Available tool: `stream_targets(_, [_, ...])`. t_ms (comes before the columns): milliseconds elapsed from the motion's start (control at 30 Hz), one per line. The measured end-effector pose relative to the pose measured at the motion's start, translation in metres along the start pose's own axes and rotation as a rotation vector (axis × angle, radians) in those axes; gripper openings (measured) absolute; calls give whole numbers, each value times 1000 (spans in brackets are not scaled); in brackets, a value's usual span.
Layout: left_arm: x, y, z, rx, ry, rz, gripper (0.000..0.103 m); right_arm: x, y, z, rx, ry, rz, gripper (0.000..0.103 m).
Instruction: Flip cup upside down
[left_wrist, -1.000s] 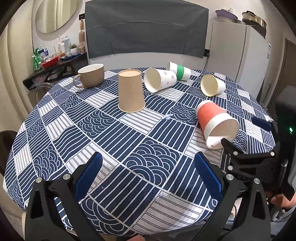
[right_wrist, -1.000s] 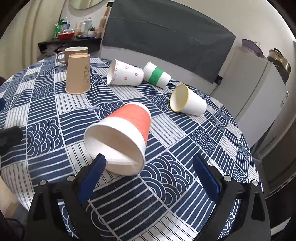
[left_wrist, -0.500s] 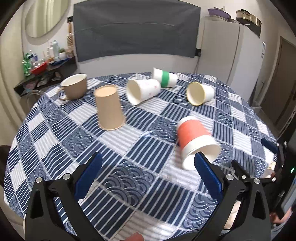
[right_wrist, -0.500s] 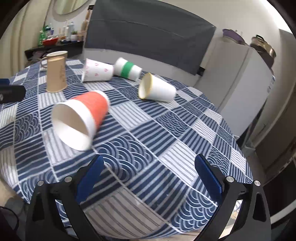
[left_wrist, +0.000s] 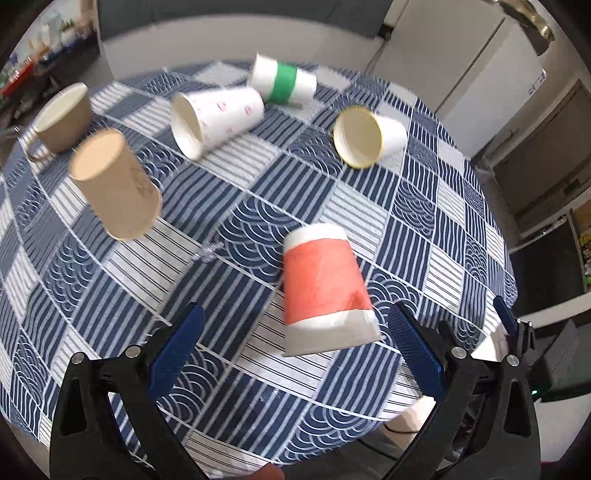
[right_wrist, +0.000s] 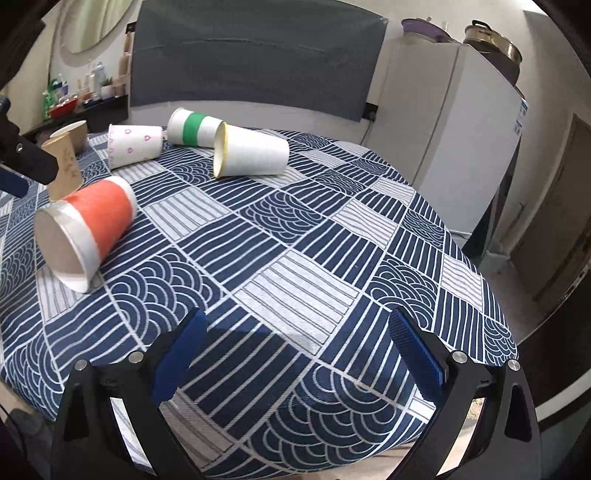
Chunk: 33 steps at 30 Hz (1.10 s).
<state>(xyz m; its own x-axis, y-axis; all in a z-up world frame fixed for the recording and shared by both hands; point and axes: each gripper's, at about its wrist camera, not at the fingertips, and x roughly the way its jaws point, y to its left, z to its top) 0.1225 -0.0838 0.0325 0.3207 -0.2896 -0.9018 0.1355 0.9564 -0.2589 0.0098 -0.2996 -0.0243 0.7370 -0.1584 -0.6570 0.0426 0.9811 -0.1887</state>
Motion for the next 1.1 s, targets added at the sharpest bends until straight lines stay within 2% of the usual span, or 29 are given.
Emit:
stream_targets(233, [32,-4,26,-26,175,13,97,13,-21,-1,36,6,-10,95])
stream_targets(367, [51,-9,36,-7,231,70,97,23,-31,-2,69,17,0,95])
stream_targets(600, [75,-3,49,-31,355,32,97,30,-38,-2,96,21,21,95])
stream_targets(733, [80,-3,52,-30,378,-4,95,33,-37,-2,98,27,32,95])
stream_targets(800, [83,-1,54,-36,390,-6,86,34,-36,-2,96,29,30,95])
stream_targets(900, [88,1,53,-31,421,-48,70,34,-36,-2,100,32,33,95])
stream_targets(933, [88,2,56,-18,409,-42,64,35,-36,-2,104,33,34,95])
stream_targets(1100, [74,0,53,-1,340,-72,62,37,-36,-2,109,44,33,95])
